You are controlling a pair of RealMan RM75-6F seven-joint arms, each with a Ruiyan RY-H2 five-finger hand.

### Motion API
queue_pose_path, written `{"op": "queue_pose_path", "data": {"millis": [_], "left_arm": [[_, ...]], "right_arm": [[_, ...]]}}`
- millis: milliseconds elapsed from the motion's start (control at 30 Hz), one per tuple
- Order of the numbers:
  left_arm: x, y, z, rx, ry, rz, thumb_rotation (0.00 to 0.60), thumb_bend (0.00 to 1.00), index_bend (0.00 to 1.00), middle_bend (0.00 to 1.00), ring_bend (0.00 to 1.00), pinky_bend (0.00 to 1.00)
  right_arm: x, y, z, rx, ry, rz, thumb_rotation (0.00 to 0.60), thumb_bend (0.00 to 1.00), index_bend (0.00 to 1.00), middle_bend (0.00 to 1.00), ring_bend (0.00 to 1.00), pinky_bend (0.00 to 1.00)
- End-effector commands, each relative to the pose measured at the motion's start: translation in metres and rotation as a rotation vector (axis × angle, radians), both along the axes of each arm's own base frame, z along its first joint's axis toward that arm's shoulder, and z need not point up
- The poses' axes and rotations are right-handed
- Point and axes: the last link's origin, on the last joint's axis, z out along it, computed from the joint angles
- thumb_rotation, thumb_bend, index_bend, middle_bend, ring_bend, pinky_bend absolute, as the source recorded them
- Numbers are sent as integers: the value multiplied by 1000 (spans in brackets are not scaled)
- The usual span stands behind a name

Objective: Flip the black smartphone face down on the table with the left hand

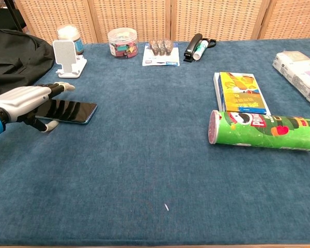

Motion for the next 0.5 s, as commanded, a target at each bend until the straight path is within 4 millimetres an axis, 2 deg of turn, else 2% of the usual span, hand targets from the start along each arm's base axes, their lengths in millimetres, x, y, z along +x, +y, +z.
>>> {"op": "queue_pose_path", "data": {"millis": [33, 233, 367, 500], "left_arm": [[1, 2, 2, 22, -5, -19, 600, 639, 184, 0, 0, 0], [5, 9, 6, 49, -6, -37, 600, 697, 306, 0, 0, 0], [12, 20, 8, 66, 17, -54, 600, 668, 313, 0, 0, 0], [35, 48, 10, 126, 42, -87, 600, 624, 272, 0, 0, 0]], "right_arm": [[0, 0, 0, 2, -1, 1, 600, 0, 55, 0, 0, 0], [0, 0, 0, 4, -2, -3, 600, 0, 55, 0, 0, 0], [-1, -1, -1, 10, -1, -7, 600, 0, 55, 0, 0, 0], [-2, -1, -4, 20, 4, -13, 600, 0, 55, 0, 0, 0]]}}
